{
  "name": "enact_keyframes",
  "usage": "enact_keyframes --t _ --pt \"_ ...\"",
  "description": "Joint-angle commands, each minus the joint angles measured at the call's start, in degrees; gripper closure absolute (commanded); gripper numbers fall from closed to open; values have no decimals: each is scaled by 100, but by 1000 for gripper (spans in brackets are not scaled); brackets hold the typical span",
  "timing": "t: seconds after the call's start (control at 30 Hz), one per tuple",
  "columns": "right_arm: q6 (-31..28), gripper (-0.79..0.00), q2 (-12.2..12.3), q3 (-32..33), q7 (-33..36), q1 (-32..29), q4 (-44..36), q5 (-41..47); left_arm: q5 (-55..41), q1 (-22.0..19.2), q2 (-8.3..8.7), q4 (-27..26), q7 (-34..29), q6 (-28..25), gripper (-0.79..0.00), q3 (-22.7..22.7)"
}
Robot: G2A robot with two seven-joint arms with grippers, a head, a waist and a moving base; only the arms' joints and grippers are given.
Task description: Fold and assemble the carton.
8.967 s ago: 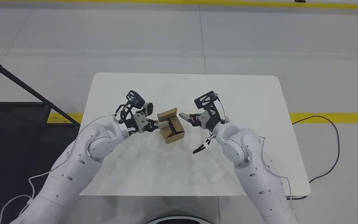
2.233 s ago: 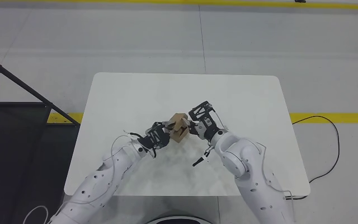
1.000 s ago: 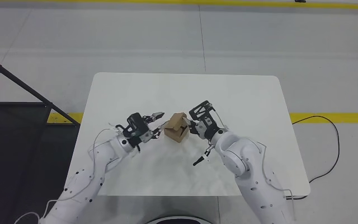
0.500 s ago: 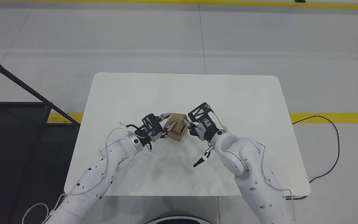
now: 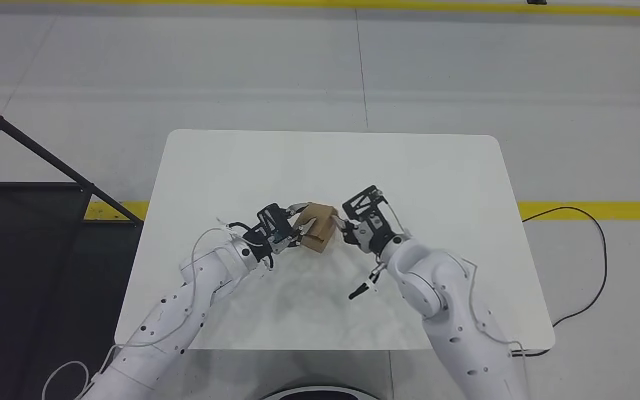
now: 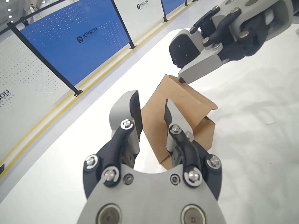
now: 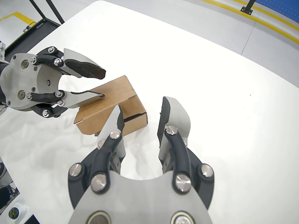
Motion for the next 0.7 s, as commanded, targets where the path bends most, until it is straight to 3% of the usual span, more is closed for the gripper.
enact_keyframes --t 0.0,0.27,0.67 --pt "-22 -379 11 46 -65 -52 -22 8 5 3 -3 0 3 -1 -336 -3" --pt "-80 -385 39 114 -91 -135 -30 29 32 16 -16 -14 -9 -4 -336 -7" --pt "-60 -391 -9 -163 138 203 317 75 66 21 -40 0 -22 -32 -339 19"
